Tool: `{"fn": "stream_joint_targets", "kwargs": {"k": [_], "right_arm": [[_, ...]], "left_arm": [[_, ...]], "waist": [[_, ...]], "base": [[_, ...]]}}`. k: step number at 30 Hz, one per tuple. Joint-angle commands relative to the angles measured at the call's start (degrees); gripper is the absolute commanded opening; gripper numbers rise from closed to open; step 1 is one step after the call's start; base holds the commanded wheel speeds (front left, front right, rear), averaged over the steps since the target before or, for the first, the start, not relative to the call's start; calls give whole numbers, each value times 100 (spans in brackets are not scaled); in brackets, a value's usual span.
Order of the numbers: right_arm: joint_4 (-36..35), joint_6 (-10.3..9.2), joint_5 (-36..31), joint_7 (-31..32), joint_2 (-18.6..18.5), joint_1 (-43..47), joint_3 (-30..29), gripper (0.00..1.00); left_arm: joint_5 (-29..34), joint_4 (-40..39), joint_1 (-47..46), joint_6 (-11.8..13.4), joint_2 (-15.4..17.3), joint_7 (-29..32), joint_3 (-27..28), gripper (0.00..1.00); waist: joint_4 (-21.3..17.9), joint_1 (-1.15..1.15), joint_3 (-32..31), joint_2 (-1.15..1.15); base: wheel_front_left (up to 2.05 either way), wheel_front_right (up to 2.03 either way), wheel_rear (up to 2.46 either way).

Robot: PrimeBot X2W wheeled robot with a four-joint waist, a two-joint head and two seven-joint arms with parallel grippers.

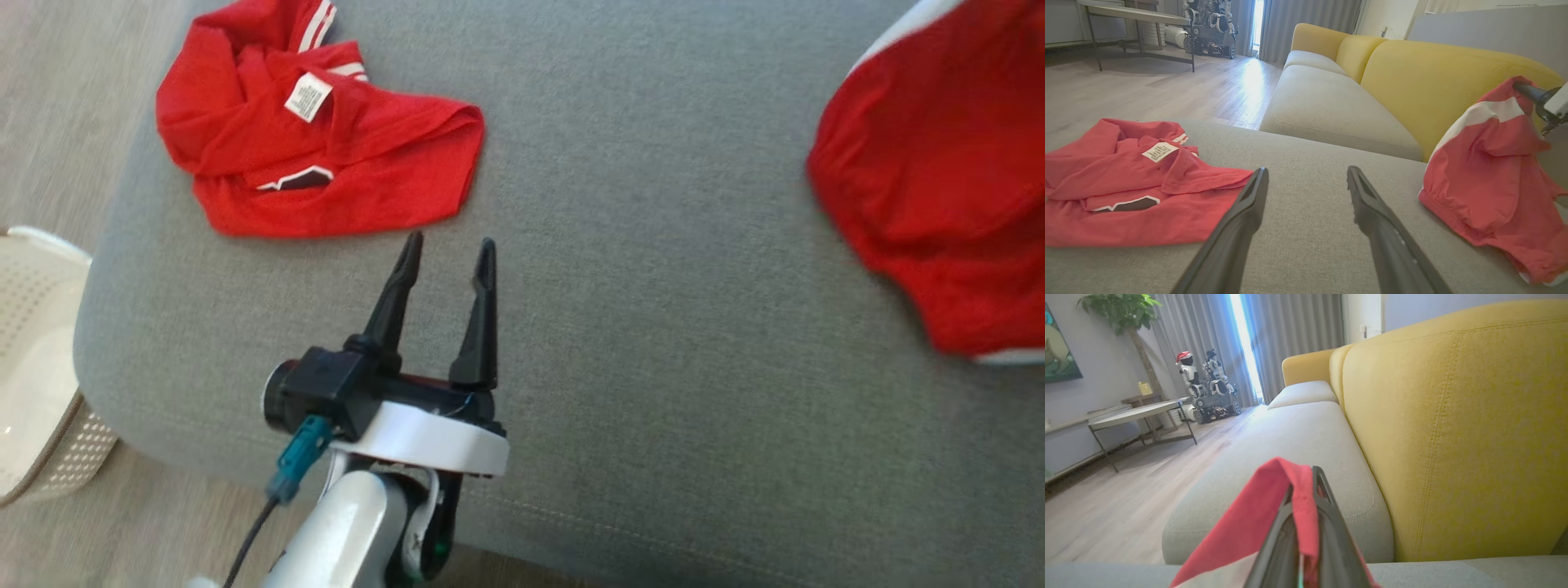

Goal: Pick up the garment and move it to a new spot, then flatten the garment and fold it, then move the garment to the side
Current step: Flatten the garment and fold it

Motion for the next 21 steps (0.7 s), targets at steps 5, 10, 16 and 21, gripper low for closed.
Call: {"fn": "stream_joint_targets", "kwargs": {"k": [5,10,16,21], "right_arm": [[607,-4,-417,-258,-24,-485,-208,100],[998,-4,-575,-392,100,-542,-125,100],[1064,-4,-501,-636,395,-302,125,100],[603,-4,-83,-784,654,192,498,100]], "left_arm": [[-49,-257,-323,110,12,-29,43,100],[-64,-227,-366,143,12,-29,20,100],[19,-150,-342,104,12,-29,127,100],[101,-103,-249,52,12,-29,246,100]], "waist": [[91,-1,165,0],[-12,-1,118,0],[-267,-1,-258,0],[-572,-1,-671,0]], "base": [[0,0,0],[0,0,0],[0,0,0],[0,0,0]]}}
